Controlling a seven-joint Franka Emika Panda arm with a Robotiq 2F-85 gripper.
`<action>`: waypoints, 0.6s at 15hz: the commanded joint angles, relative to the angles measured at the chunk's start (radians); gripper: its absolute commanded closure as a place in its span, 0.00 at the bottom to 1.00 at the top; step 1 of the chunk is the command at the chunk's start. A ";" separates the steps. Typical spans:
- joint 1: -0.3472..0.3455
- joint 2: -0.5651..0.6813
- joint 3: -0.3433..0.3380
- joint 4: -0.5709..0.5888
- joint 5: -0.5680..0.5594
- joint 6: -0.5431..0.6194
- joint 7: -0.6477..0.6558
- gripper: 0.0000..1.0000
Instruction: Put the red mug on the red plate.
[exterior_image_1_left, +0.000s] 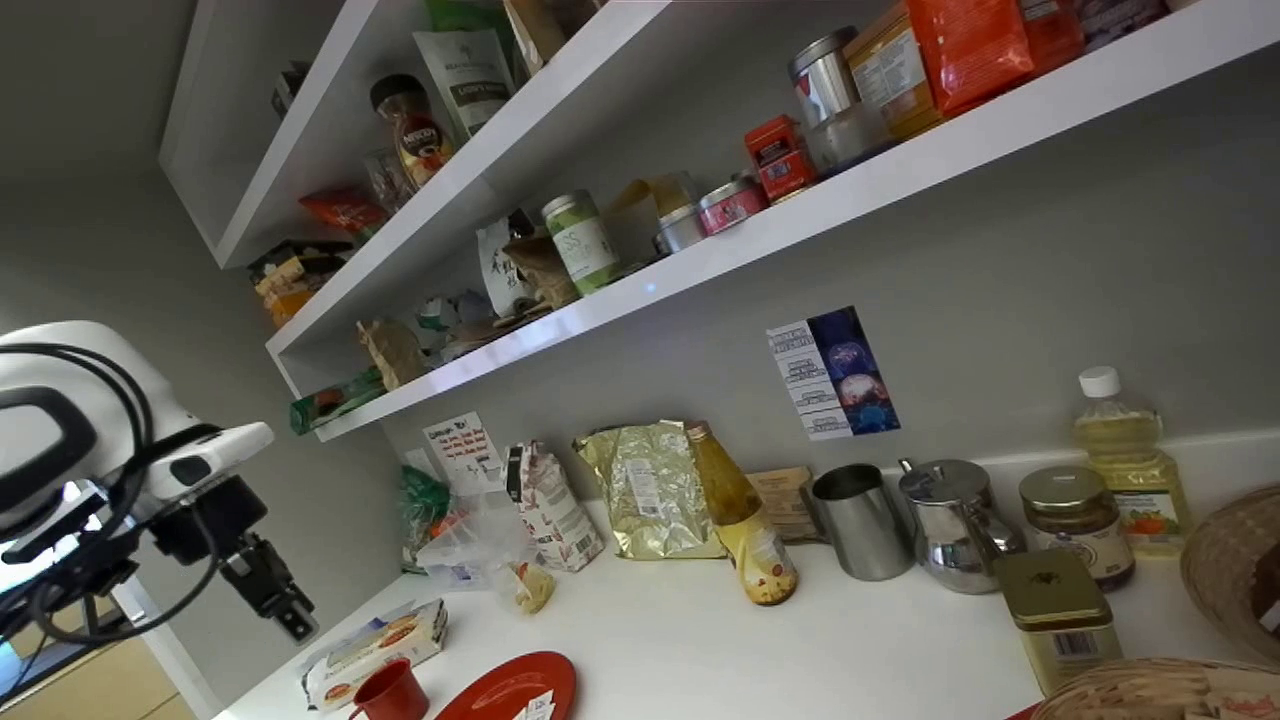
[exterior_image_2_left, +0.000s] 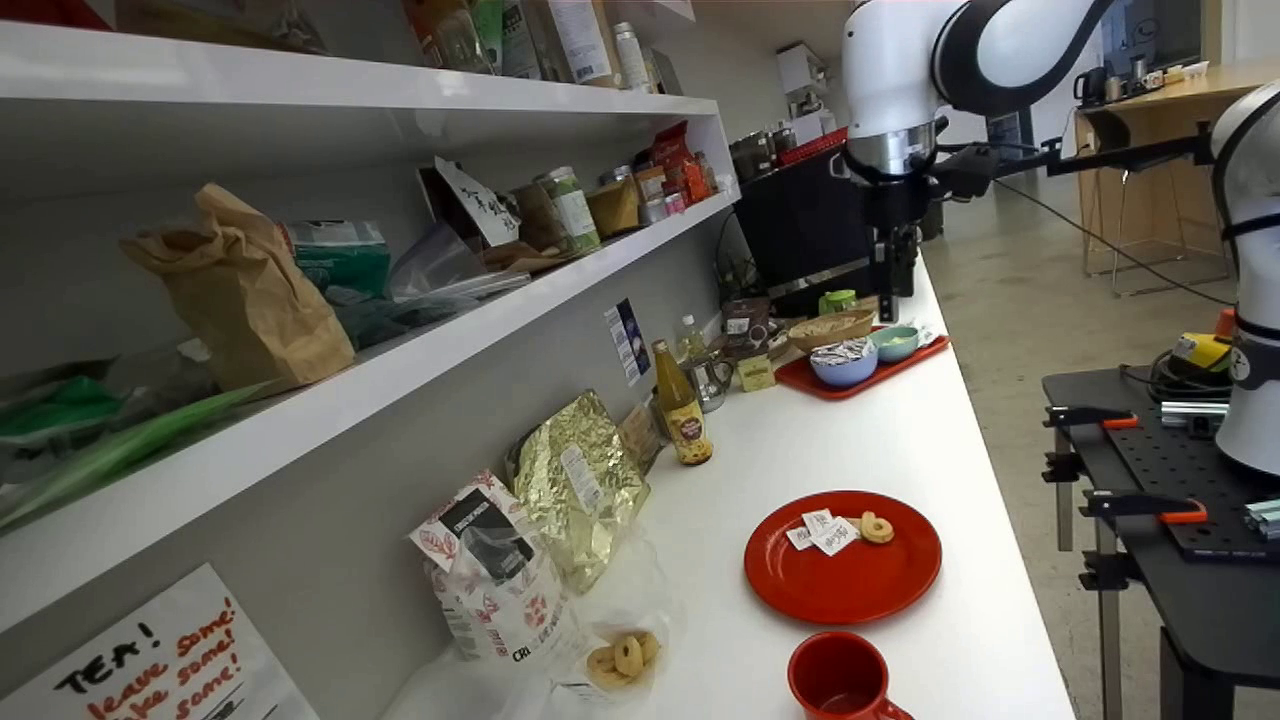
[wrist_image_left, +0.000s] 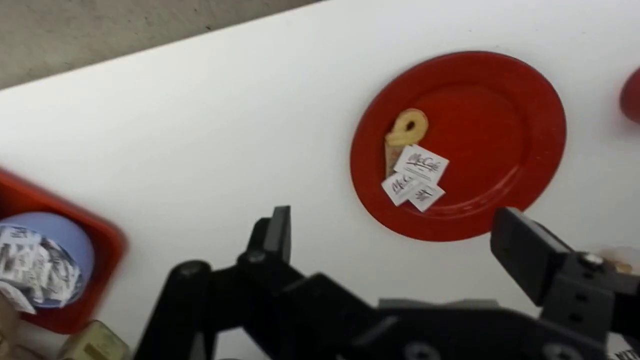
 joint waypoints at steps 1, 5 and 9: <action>0.093 0.199 0.034 0.091 0.070 0.124 -0.001 0.00; 0.207 0.364 0.078 0.178 0.135 0.197 -0.037 0.00; 0.264 0.533 0.125 0.298 0.110 0.207 -0.032 0.00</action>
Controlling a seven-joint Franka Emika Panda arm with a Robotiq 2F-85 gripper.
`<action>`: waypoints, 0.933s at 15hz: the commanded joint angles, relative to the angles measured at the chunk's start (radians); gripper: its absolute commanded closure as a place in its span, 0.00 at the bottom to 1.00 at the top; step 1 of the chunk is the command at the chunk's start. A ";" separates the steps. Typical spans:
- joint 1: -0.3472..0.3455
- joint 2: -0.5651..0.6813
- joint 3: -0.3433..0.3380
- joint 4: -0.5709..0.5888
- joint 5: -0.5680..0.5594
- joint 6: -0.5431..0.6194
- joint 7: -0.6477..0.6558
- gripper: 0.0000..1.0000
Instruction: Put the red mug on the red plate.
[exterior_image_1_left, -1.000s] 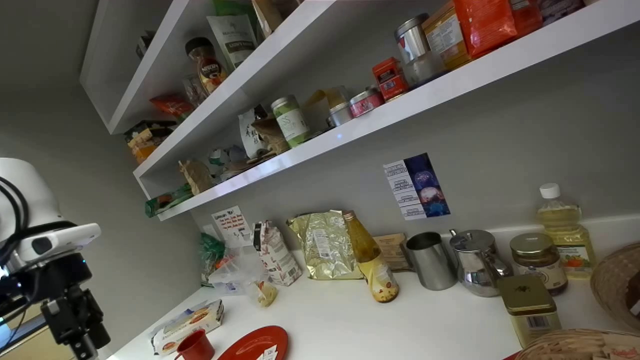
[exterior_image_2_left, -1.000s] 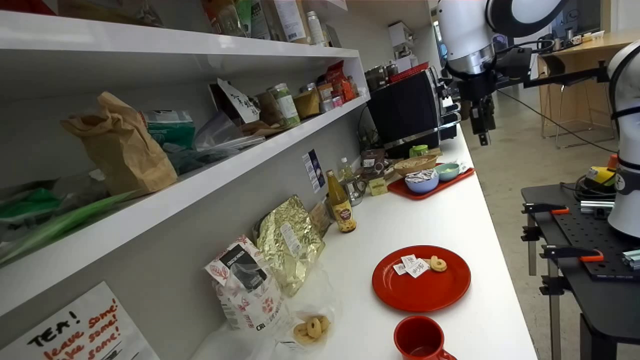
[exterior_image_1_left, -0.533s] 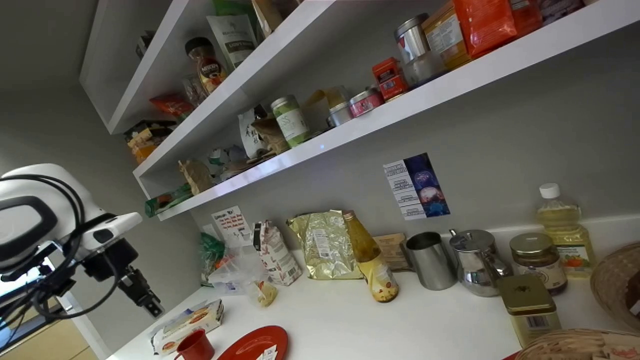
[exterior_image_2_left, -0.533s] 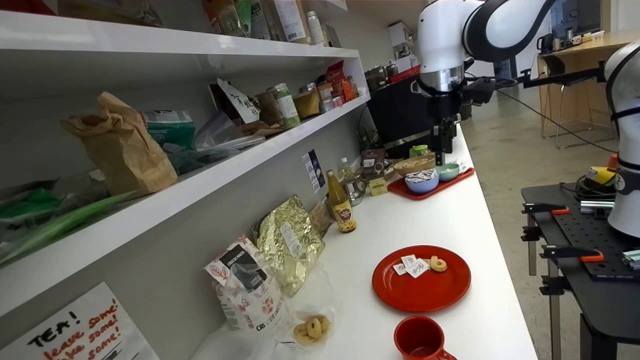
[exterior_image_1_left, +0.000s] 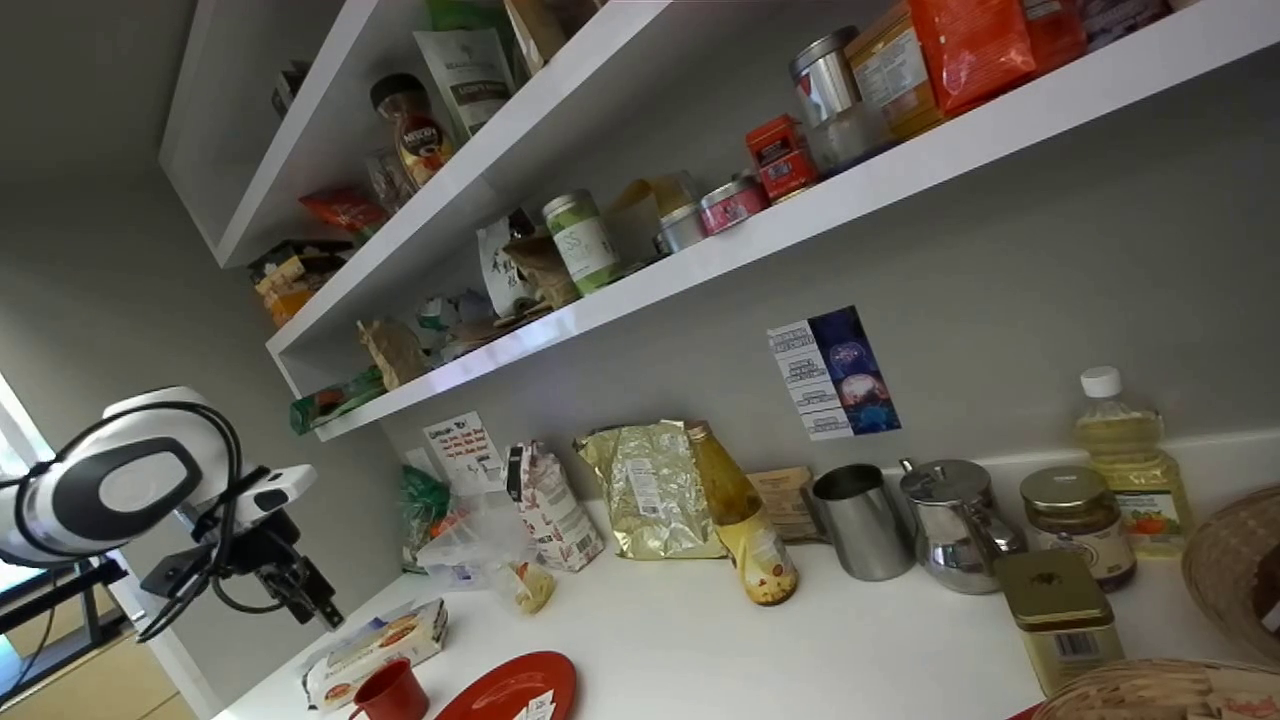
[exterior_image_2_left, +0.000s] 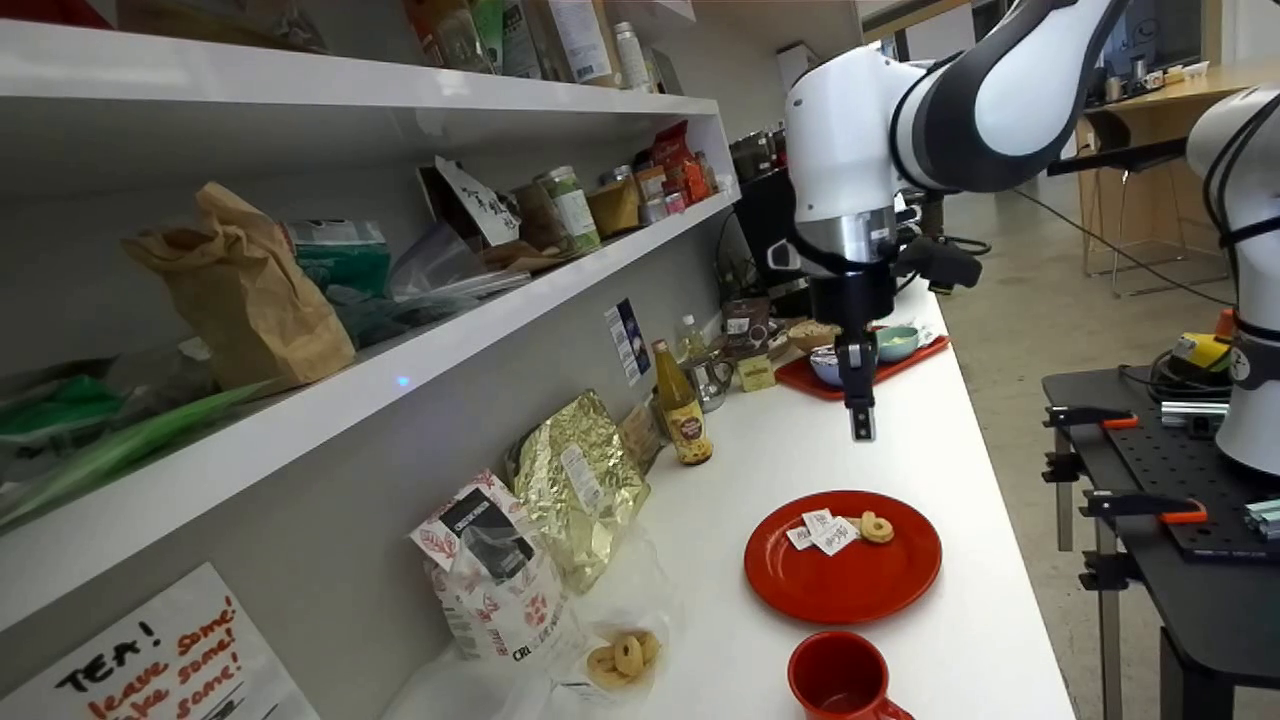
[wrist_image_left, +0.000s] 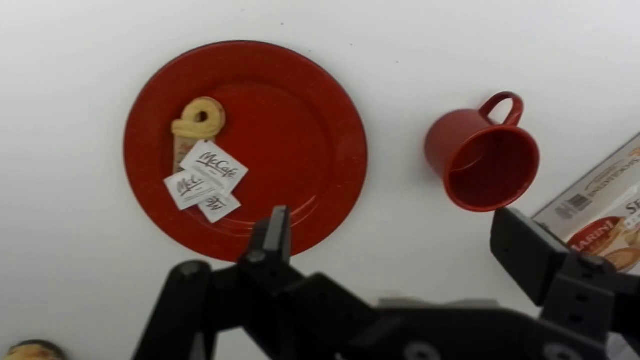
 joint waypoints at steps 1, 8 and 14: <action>0.033 0.188 0.030 0.150 -0.022 0.002 -0.011 0.00; 0.130 0.461 0.031 0.345 -0.210 -0.032 0.057 0.00; 0.241 0.621 -0.014 0.447 -0.275 -0.079 0.096 0.00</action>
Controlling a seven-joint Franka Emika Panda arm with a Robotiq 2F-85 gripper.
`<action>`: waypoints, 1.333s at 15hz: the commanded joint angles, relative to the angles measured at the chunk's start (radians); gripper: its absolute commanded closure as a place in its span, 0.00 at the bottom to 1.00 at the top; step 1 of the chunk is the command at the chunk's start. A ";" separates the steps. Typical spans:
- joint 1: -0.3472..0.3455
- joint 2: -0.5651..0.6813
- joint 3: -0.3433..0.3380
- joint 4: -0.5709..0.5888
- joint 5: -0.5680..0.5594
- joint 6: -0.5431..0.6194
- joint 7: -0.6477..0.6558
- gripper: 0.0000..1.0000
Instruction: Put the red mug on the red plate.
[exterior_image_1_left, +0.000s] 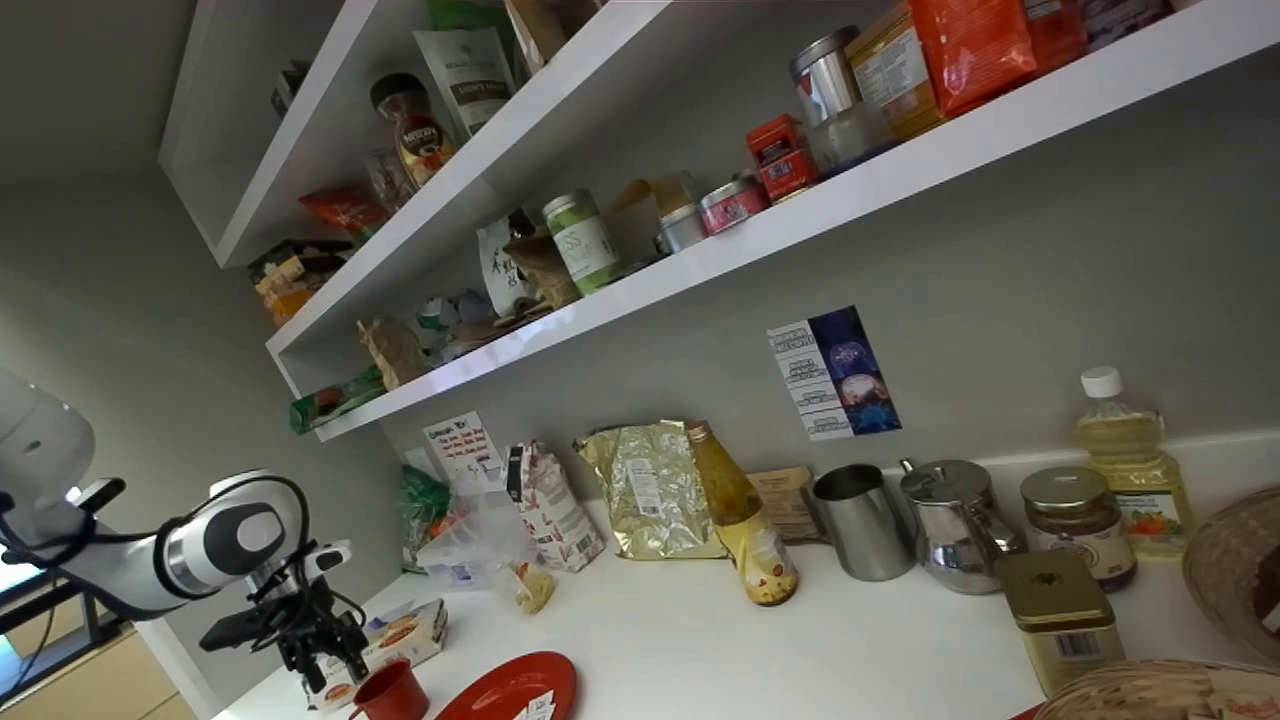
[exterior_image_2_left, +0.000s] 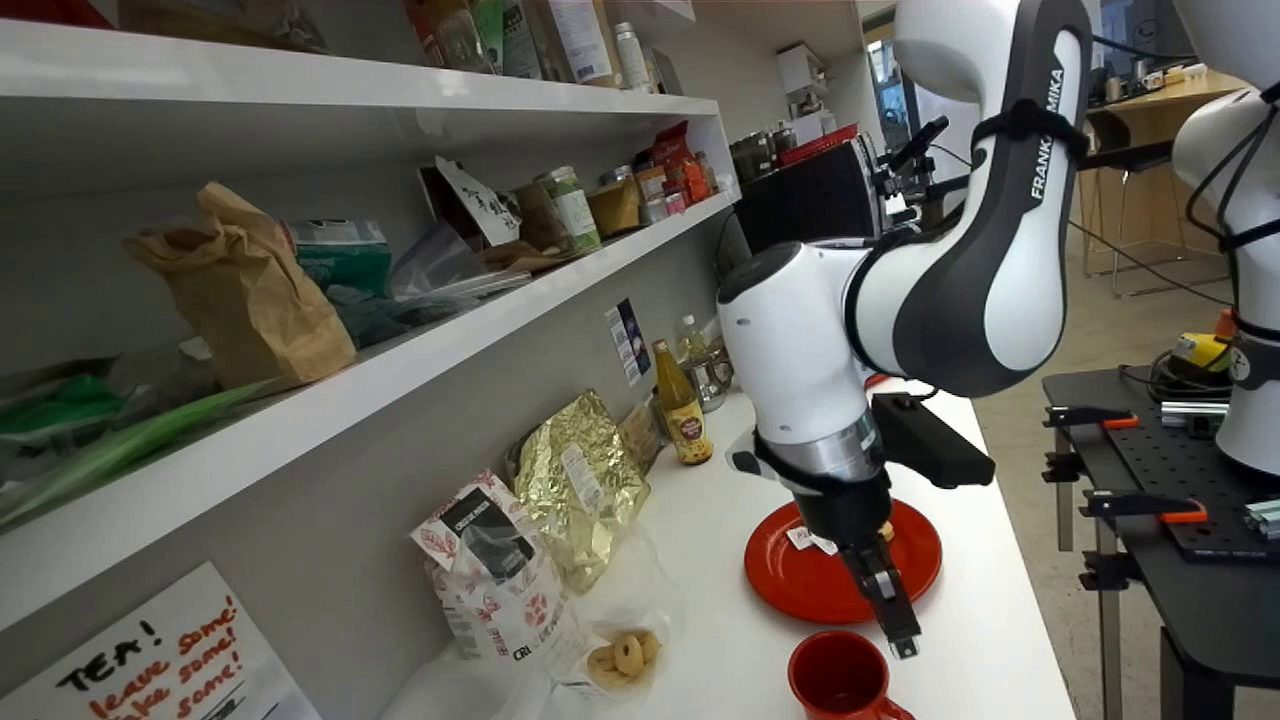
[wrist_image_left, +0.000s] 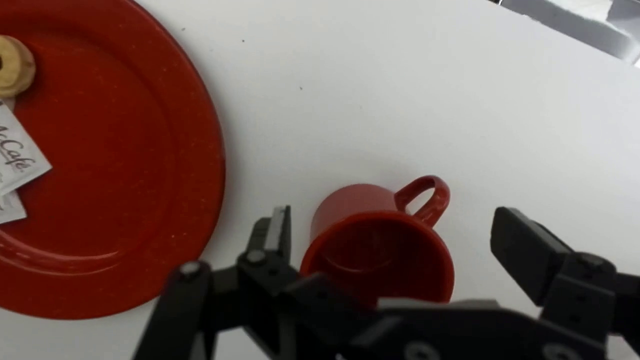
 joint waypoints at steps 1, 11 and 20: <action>0.077 0.082 -0.052 0.102 -0.050 -0.047 0.067 0.00; 0.160 0.145 -0.158 0.217 -0.124 -0.073 0.219 0.00; 0.154 0.205 -0.173 0.257 -0.100 -0.107 0.242 0.00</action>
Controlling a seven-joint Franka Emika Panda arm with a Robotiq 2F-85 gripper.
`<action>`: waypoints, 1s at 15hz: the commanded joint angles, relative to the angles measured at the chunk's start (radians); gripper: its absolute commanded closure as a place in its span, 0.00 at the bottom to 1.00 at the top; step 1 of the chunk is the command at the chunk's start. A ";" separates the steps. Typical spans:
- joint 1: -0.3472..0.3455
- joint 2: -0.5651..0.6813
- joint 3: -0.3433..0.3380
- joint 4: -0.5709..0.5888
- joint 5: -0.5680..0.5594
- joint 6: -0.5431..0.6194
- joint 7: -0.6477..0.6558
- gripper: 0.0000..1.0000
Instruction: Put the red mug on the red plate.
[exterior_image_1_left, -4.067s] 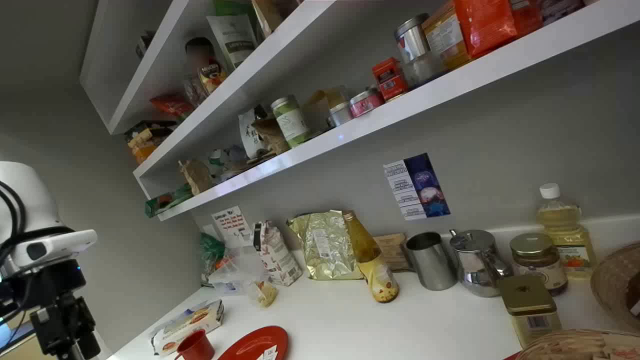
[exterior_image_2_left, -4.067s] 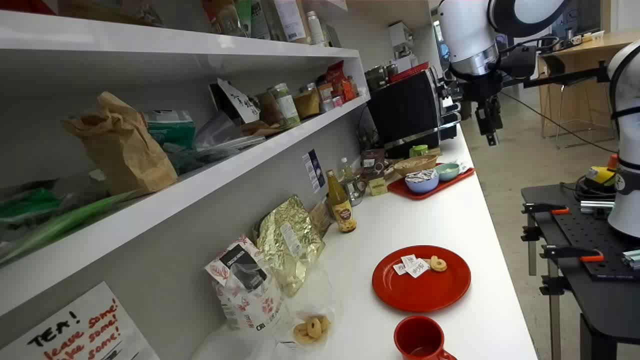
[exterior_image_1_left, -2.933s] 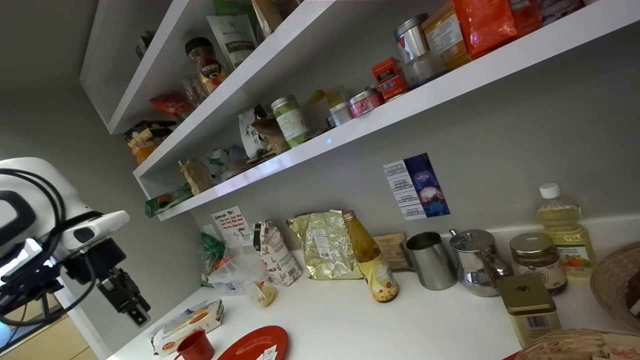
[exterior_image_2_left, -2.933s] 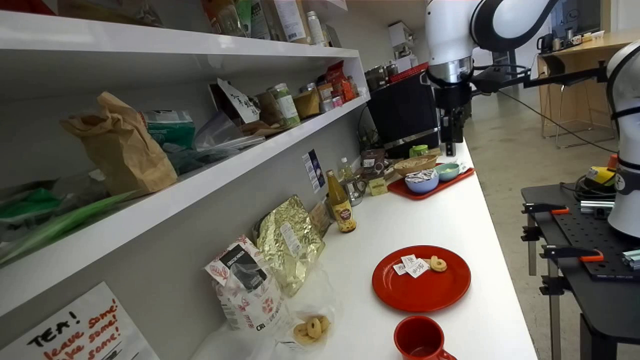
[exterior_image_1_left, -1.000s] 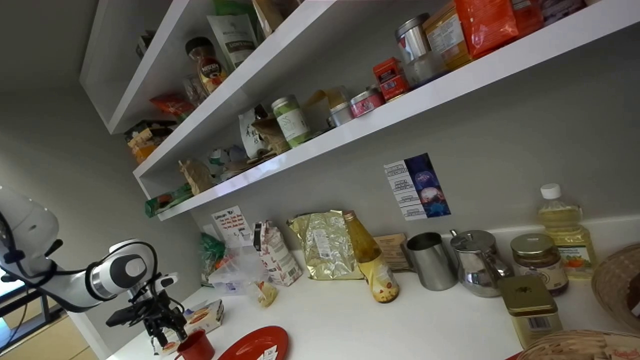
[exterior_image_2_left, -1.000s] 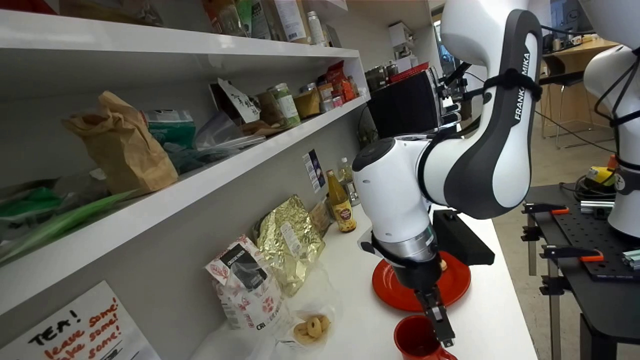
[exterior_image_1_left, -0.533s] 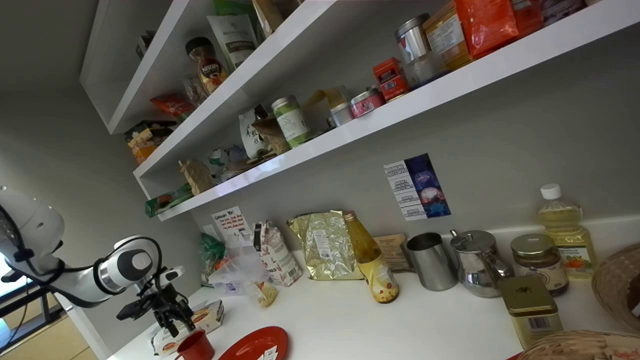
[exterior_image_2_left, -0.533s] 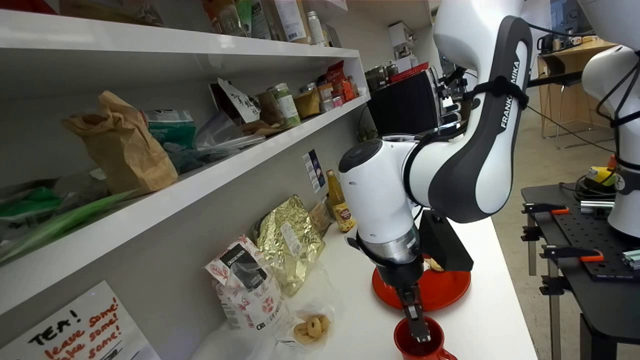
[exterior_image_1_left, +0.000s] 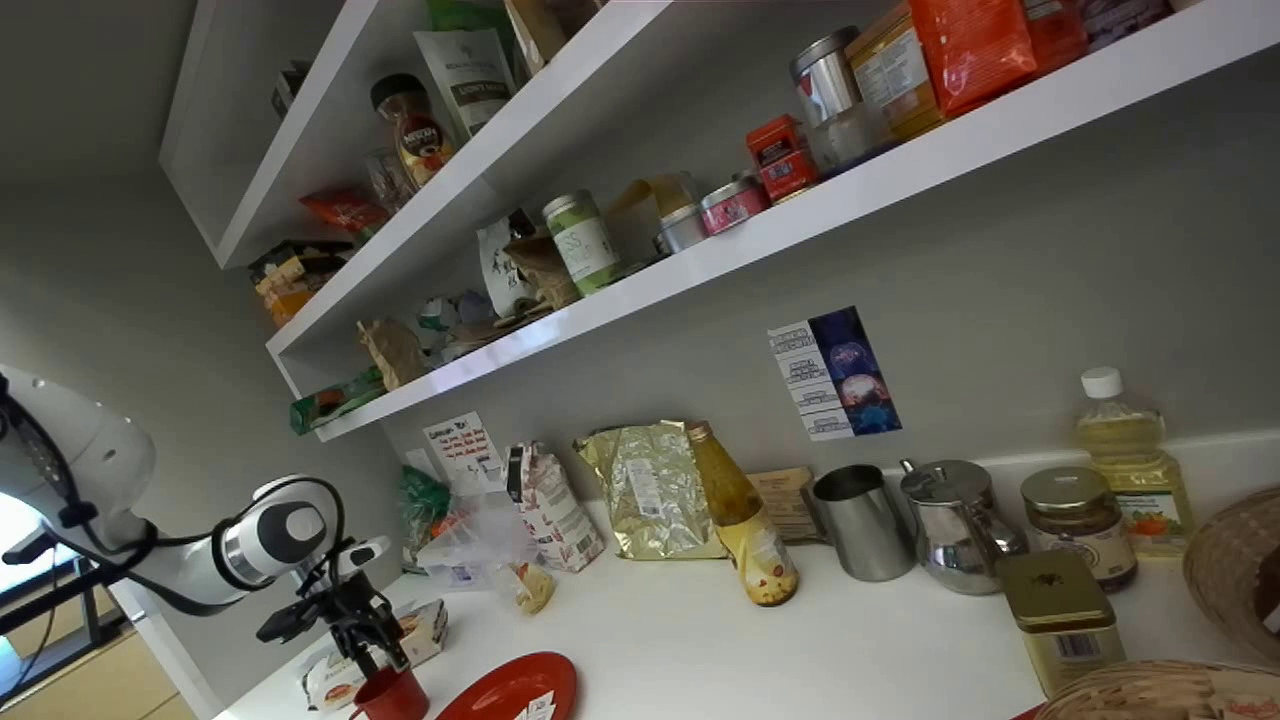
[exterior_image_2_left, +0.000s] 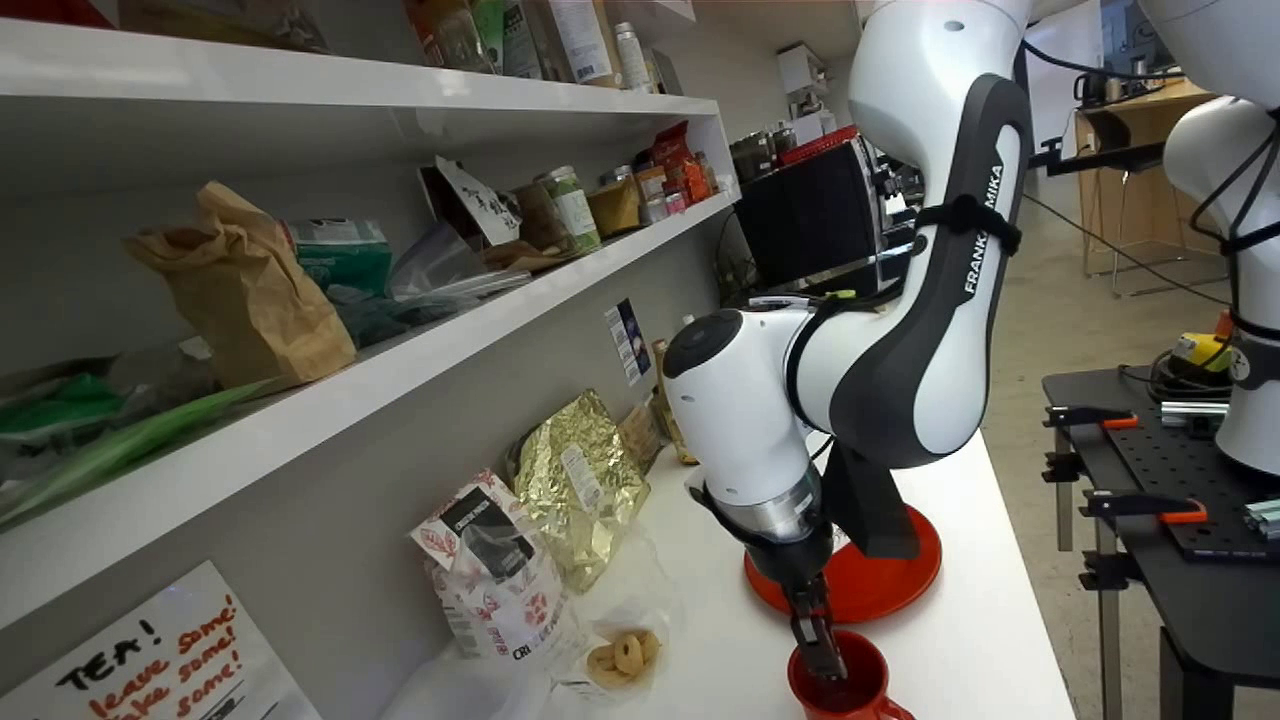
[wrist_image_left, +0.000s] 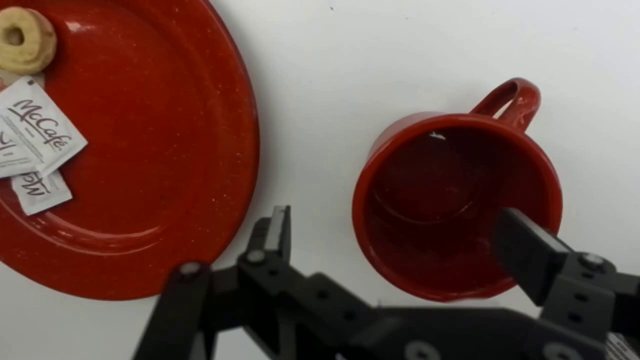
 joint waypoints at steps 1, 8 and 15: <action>0.011 0.037 -0.007 0.041 0.000 -0.029 0.026 0.00; -0.005 0.063 -0.014 0.031 -0.002 -0.021 0.001 0.25; -0.027 0.075 -0.029 0.020 0.000 -0.011 -0.017 0.72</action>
